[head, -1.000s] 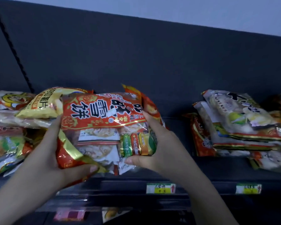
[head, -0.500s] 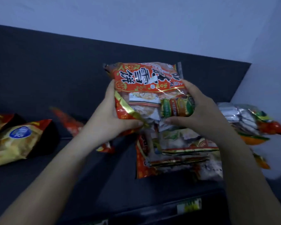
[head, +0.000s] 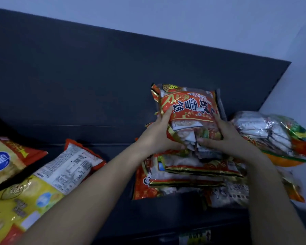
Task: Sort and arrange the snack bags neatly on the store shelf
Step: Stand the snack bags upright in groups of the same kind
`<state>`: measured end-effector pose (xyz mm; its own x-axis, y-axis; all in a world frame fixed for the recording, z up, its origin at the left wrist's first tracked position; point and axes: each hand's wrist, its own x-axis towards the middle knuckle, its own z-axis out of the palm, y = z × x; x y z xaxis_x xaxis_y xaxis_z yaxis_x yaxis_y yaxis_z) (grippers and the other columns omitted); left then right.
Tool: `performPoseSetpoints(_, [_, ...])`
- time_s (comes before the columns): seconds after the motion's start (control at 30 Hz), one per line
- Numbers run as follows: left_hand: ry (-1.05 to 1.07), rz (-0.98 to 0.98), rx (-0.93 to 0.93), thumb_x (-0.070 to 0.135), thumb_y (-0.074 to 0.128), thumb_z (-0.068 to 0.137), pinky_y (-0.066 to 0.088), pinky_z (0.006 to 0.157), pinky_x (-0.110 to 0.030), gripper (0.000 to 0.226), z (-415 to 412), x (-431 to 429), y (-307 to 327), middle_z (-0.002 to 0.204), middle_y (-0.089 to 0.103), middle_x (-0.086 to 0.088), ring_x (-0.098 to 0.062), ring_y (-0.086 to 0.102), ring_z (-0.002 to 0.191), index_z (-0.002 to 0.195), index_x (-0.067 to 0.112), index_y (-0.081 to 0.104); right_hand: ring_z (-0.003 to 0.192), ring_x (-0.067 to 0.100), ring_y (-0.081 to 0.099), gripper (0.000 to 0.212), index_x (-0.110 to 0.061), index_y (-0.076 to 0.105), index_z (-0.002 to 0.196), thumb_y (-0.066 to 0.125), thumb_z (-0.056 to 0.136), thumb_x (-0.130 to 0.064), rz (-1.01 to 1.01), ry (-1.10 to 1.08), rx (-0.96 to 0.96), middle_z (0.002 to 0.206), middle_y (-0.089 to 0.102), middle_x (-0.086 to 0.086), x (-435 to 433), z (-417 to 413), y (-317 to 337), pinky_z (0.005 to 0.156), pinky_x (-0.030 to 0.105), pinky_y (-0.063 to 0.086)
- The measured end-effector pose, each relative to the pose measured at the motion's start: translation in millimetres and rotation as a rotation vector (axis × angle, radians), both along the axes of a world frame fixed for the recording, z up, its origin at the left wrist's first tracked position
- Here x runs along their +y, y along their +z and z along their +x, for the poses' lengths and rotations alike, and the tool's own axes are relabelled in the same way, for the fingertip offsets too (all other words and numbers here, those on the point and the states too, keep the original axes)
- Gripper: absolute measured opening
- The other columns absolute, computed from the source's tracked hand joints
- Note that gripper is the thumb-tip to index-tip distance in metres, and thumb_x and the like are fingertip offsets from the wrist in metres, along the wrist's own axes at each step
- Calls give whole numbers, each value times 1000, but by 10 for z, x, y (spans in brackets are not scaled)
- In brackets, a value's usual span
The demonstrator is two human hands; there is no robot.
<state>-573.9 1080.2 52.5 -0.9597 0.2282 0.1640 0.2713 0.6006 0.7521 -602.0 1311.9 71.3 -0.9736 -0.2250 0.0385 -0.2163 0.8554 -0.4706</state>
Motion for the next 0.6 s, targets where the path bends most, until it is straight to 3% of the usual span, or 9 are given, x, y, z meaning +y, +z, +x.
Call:
performPoseSetpoints(0.1, [-1,-1,-31,45,81,66,36,109,-44,131,22,-48,-15,158,10,1,-24,27,140,144,35,-24,144,29,10,131,-39,1,148,48,39,-95,52,-72,-5,156,19,-2,-72,111,82,114,56,15])
performPoseSetpoints(0.17, [-11,32,-85,53,81,60,38,108,-43,138,119,-155,-8,156,16,2,-21,31,138,141,37,-29,144,29,5,128,-33,4,150,51,45,-89,80,-88,32,157,16,-1,-173,249,159,114,57,13])
performPoseSetpoints(0.23, [-27,71,-139,57,81,55,38,108,-38,140,263,-303,8,154,22,7,-15,33,136,142,37,-26,145,29,-2,108,-28,9,150,65,67,-67,73,-77,84,159,11,0,-293,364,216,115,57,9])
performPoseSetpoints(0.3, [-40,79,-149,47,81,65,32,107,-24,132,444,-487,35,151,19,15,-5,25,135,146,30,-21,146,27,-8,93,-26,12,150,69,79,-40,77,-60,134,159,4,0,-475,489,284,116,55,5])
performPoseSetpoints(0.37, [-21,37,-141,42,76,74,26,98,-13,122,661,-711,62,155,12,11,-1,19,135,148,26,-20,146,26,0,86,-24,18,149,70,80,-31,33,-25,200,158,10,1,-726,601,341,116,54,8])
performPoseSetpoints(0.47, [44,-25,-131,51,73,74,21,104,-18,118,1009,-1154,49,159,3,6,-10,11,144,148,32,-17,140,31,26,78,-15,36,142,72,74,-27,-88,84,319,149,32,9,-1254,782,418,113,50,23])
performPoseSetpoints(0.6, [250,-73,-48,47,74,75,21,106,-15,110,1642,-1953,-40,156,22,5,-8,21,142,151,25,-3,128,24,41,63,-10,44,137,70,79,-13,-137,259,353,138,47,10,-2155,1117,366,105,29,31])
